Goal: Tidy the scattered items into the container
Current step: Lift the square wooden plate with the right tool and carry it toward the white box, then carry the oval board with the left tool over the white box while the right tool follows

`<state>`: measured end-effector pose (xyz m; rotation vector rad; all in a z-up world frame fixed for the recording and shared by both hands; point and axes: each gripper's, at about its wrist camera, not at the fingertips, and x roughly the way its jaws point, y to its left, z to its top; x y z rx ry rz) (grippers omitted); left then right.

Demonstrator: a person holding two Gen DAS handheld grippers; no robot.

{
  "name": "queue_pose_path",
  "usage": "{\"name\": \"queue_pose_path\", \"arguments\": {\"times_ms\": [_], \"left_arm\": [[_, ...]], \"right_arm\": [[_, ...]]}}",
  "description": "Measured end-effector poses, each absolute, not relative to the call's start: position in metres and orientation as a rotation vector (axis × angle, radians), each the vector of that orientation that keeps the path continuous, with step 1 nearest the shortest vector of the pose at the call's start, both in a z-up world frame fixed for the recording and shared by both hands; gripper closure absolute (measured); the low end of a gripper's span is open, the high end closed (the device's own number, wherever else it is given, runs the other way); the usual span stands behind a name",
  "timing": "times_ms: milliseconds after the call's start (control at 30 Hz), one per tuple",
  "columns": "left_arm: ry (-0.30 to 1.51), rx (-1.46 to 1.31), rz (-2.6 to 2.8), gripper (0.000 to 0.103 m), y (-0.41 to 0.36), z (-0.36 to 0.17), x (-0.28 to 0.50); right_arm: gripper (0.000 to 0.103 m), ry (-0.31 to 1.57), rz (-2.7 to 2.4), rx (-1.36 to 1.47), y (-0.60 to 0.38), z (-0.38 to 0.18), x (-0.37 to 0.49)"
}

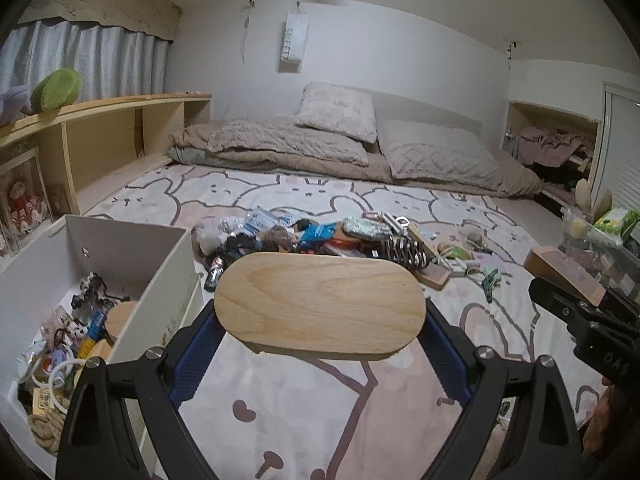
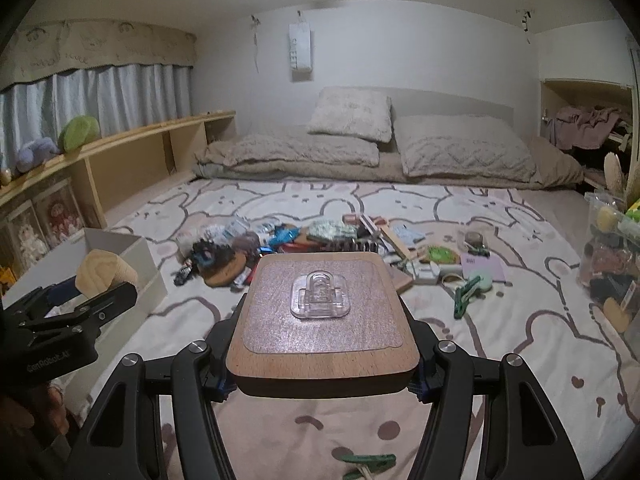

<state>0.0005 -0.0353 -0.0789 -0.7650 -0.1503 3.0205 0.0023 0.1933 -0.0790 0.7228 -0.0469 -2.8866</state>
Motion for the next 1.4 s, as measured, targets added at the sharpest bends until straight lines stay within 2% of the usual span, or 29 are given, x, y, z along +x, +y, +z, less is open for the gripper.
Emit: {"name": "queue_pose_path", "arguments": {"times_ms": [733,1400], "left_arm": [[-0.141,-0.731,3.135,0.009,-0.096,-0.051,0.010],[-0.250,-0.691,3.310,0.009,-0.181,-0.035,0.041]], "right_arm": [[0.039,-0.042,-2.774,0.617,0.140,-0.060,-0.018],[0.039,-0.067,-2.586,0.603,0.079,-0.044,-0.034]]}}
